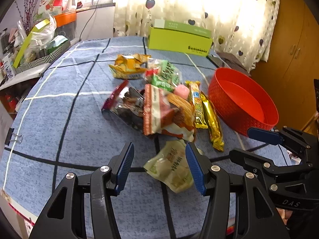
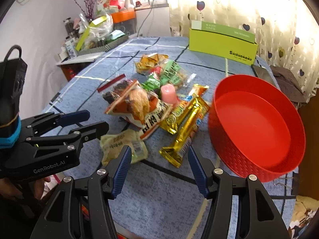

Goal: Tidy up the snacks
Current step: 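Move the left tool toward the dark chocolate bag while the right tool approaches the orange bread bag, then grasp the dark chocolate bag with the left gripper while the right gripper grasps the orange bread bag, then carry both held bags over the red basket with both grippers, then open both grippers to drop the bags into the red basket, then withdraw both tools from the basket back toward the snack pile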

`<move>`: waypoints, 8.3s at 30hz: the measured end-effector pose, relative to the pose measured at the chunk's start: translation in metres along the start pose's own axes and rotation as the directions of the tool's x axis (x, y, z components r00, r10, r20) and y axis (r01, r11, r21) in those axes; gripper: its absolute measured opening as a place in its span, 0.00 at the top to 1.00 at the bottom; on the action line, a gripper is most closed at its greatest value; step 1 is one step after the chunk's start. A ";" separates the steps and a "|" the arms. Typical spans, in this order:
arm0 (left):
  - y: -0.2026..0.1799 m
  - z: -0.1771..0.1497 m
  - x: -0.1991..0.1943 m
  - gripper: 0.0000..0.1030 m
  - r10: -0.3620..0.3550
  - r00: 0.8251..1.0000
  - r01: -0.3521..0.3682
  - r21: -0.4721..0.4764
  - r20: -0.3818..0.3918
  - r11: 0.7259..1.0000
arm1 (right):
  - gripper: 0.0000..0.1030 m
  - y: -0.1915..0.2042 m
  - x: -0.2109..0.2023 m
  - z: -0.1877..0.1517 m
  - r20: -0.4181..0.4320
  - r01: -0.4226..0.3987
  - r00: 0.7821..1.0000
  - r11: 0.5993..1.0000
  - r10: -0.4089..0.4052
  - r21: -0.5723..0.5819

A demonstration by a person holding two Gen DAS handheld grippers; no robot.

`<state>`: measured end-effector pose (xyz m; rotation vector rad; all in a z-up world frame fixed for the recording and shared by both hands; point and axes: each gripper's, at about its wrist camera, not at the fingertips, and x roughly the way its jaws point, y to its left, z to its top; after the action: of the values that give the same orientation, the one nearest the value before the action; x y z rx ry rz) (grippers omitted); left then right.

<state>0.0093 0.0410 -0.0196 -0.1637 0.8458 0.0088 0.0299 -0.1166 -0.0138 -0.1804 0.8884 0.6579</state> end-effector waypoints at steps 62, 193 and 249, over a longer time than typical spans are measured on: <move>0.080 0.042 0.057 0.43 -0.168 0.986 0.162 -0.229 -0.004 0.960 | 0.39 0.032 0.095 0.061 -0.069 -0.045 0.997 0.941 0.024 -0.334; -0.134 0.087 0.050 0.55 -0.352 0.935 0.353 0.202 -0.044 0.914 | 0.49 -0.130 -0.056 -0.002 0.122 0.265 0.950 0.950 -0.287 0.167; -0.003 -0.014 0.005 0.54 -0.143 0.990 0.142 0.166 -0.007 0.976 | 0.41 -0.013 -0.038 -0.016 0.077 0.113 0.991 0.994 -0.114 0.010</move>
<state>0.0019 0.0355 -0.0320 -0.0675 0.8243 -0.1952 0.0098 -0.1516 0.0038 -0.1973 0.7996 0.5527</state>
